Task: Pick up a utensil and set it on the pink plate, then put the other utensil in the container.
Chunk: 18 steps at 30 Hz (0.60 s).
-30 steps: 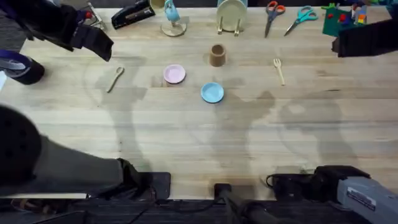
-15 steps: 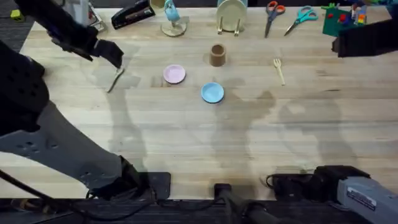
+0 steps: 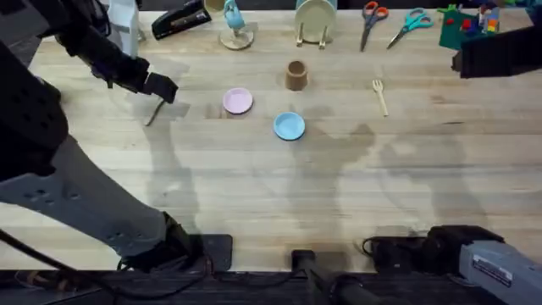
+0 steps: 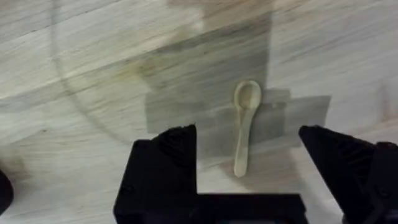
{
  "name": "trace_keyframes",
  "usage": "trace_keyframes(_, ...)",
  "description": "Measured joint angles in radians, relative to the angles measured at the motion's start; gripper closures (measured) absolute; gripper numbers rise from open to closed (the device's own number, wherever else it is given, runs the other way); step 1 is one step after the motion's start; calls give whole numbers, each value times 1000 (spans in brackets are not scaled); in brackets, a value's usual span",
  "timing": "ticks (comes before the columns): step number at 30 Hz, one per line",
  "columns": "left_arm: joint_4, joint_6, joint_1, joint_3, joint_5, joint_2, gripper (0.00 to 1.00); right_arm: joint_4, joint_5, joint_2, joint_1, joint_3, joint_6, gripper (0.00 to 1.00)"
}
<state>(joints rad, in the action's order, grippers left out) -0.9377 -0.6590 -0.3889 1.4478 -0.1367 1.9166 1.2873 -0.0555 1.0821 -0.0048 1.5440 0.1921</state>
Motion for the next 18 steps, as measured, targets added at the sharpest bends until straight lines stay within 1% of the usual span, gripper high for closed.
trace_keyframes(9,19,-3,0,3,10,79,7,0,0,0,0,0,0,5)
trace_keyframes(18,7,-8,0,12,13,86,7,0,0,0,0,0,0,5)
